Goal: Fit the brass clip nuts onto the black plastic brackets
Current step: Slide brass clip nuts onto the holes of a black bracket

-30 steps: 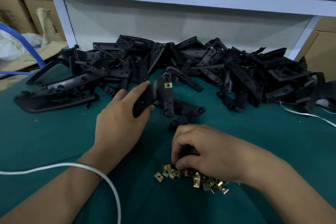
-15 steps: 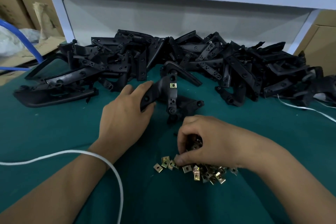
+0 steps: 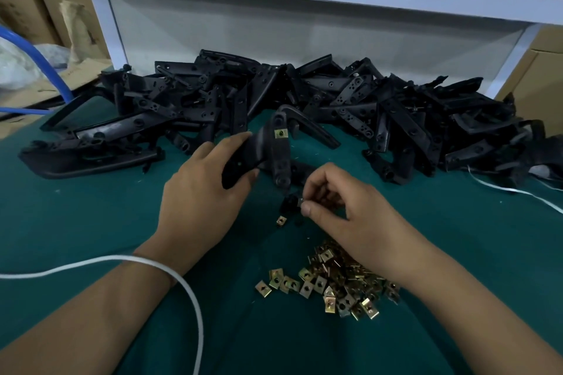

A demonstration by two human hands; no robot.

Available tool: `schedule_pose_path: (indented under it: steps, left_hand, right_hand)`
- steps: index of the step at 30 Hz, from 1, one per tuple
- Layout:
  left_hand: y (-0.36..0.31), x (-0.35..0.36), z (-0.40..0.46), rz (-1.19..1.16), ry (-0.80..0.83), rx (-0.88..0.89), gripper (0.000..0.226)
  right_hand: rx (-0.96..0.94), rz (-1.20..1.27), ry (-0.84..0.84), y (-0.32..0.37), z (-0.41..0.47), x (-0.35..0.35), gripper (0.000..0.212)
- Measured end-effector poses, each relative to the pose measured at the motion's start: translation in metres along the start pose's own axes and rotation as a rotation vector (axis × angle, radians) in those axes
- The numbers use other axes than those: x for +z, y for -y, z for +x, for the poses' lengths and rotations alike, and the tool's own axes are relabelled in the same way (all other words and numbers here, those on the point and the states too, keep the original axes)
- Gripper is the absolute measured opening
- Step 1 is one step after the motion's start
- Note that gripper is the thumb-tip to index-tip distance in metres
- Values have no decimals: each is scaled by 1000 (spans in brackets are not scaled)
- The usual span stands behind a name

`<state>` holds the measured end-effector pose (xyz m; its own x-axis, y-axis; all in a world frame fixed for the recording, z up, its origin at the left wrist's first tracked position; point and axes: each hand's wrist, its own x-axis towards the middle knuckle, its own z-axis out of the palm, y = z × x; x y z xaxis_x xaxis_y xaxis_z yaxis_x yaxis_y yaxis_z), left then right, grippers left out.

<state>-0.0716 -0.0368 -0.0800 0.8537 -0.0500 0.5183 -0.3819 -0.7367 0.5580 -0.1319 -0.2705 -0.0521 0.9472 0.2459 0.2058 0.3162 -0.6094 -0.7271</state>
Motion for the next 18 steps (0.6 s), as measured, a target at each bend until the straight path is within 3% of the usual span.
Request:
schedule_pose_path:
  steps: [9, 18]
  left_hand:
    - [2, 2, -2, -58, 74, 72, 56]
    - [5, 5, -2, -16, 122, 90, 58]
  right_hand:
    - [-51, 484, -267, -7, 8, 14, 11]
    - [-31, 616, -273, -7, 8, 20, 12]
